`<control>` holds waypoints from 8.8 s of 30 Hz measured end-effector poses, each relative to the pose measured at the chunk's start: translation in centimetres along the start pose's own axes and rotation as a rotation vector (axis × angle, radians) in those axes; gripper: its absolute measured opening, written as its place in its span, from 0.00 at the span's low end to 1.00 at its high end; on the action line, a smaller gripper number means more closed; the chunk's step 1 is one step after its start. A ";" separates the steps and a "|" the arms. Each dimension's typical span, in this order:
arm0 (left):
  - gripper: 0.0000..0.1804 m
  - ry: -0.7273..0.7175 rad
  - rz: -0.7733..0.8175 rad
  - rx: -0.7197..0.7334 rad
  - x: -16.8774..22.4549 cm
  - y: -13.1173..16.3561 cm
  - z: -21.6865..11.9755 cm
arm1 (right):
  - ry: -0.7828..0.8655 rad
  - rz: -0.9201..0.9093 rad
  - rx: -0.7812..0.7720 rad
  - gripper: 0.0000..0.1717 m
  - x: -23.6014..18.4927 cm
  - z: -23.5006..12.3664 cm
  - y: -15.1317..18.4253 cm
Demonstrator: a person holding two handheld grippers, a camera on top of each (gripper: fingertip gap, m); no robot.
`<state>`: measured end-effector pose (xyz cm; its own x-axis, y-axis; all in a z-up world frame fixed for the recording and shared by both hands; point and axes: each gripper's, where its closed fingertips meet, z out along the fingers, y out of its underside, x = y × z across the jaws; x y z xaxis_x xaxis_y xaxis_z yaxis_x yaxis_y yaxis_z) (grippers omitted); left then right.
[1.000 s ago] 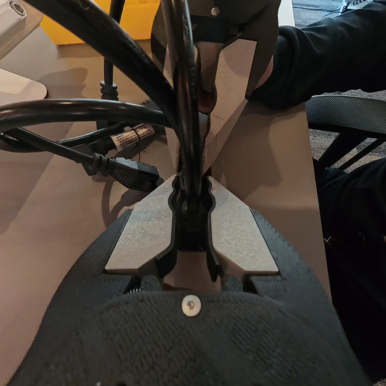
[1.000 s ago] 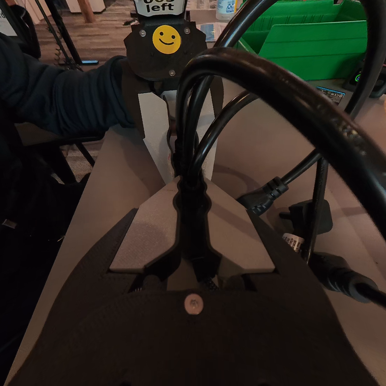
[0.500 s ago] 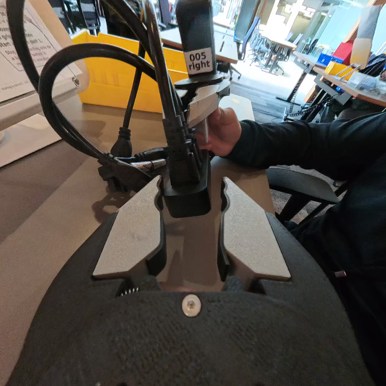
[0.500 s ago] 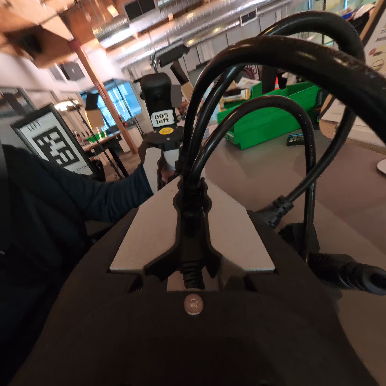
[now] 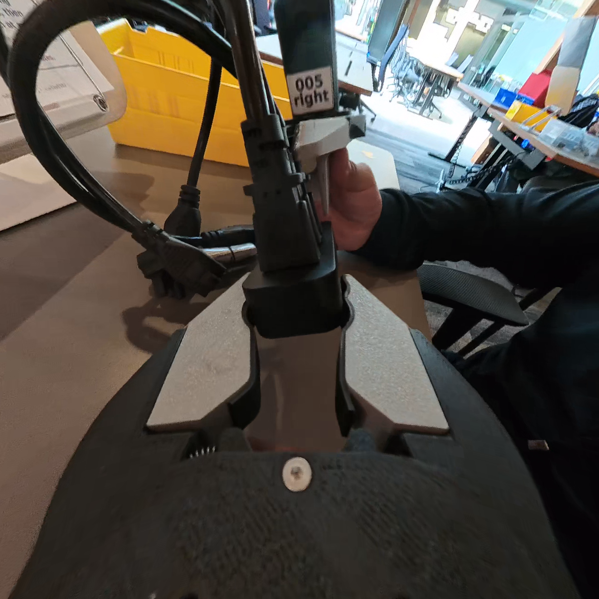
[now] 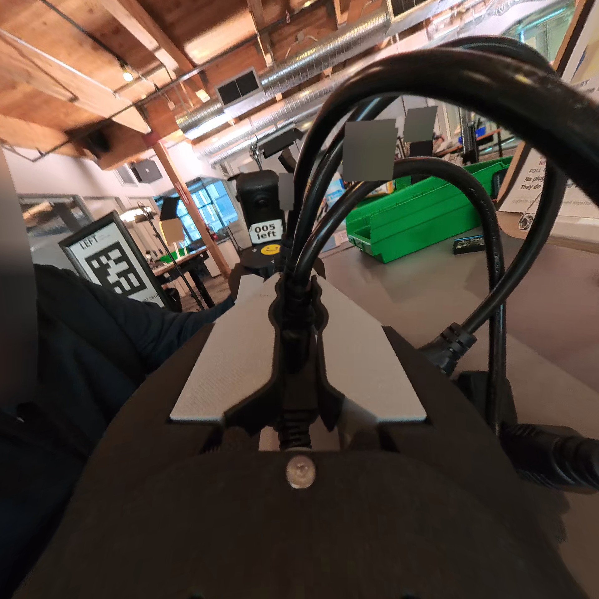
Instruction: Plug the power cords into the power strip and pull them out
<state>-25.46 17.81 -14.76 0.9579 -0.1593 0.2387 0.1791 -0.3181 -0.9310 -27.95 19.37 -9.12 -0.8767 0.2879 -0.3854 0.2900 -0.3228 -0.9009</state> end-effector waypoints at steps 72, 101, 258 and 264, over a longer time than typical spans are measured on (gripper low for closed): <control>0.27 0.021 -0.058 0.141 -0.7 -2.8 -3.1 | 0.558 -1.378 -0.486 0.23 0.6 -0.9 3.1; 0.27 -0.005 0.027 0.063 -0.1 -1.7 -2.3 | 0.718 -1.799 -0.595 0.22 1.3 -0.5 3.3; 0.00 -0.309 0.368 -0.685 -0.7 6.7 -0.1 | 0.602 -0.472 -0.367 0.07 0.8 2.7 7.7; 0.00 -0.245 0.517 -0.728 -0.8 6.7 0.2 | 0.494 -0.371 -0.364 0.00 1.3 3.2 7.7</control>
<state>-24.98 15.96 -21.18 0.9150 -0.2696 -0.3002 -0.3895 -0.7845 -0.4826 -28.06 14.41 -15.88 -0.6910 0.7229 -0.0079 0.1916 0.1726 -0.9662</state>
